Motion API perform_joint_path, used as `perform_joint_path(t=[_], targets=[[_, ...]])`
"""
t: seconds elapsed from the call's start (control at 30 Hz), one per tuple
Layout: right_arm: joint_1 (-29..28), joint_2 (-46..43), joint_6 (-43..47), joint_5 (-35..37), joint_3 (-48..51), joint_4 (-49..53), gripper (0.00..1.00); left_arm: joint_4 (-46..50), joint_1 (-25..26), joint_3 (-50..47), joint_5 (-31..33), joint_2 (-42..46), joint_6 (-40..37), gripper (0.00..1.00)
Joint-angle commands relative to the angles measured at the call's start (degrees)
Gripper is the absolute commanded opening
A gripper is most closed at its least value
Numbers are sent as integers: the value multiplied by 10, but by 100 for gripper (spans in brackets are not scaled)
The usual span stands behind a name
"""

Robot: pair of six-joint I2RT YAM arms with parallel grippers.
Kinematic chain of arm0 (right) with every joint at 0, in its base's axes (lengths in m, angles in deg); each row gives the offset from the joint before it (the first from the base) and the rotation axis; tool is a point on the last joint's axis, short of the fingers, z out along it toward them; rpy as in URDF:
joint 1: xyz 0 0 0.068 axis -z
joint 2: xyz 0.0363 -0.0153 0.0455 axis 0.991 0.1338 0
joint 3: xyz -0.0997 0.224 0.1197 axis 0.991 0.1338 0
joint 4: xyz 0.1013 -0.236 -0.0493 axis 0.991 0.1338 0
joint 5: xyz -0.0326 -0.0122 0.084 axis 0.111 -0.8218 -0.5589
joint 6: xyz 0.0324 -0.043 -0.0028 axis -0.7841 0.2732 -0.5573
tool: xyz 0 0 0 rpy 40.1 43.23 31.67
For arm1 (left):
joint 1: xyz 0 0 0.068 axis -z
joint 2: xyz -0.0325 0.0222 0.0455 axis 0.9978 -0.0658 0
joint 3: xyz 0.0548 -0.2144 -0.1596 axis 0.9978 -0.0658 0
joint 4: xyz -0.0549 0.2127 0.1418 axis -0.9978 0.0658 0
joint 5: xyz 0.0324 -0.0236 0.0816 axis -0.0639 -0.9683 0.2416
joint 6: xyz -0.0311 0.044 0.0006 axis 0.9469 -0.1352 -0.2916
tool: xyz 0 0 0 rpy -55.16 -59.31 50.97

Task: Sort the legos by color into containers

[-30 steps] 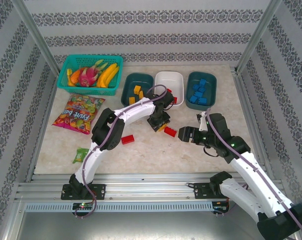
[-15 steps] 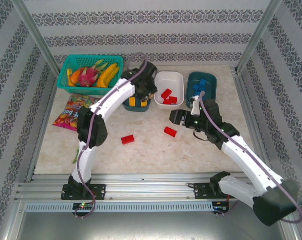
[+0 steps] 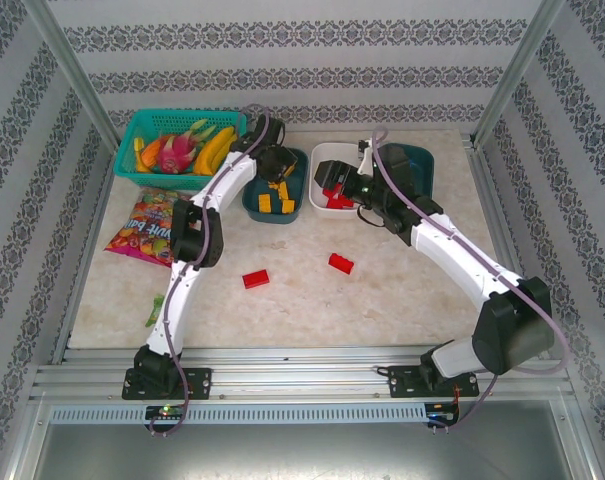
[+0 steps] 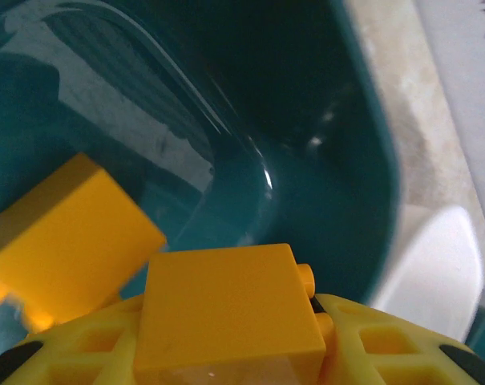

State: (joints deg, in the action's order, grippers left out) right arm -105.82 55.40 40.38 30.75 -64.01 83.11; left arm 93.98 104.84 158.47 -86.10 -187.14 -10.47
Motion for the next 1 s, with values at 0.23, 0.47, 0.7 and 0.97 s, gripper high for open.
perform_joint_path(t=[0.23, 0.47, 0.7, 0.97], targets=[[0, -1, -19, -2, 33, -8, 83, -3, -2, 49, -19, -24, 12, 48], [0, 0, -7, -3, 27, 14, 83, -7, 1, 54, -10, -4, 14, 71], [0, -11, 38, 21, 24, 83, 83, 35, 2, 49, 9, 72, -12, 73], [-4, 14, 189, 83, -4, 313, 80, 90, 29, -90, 42, 270, -113, 76]])
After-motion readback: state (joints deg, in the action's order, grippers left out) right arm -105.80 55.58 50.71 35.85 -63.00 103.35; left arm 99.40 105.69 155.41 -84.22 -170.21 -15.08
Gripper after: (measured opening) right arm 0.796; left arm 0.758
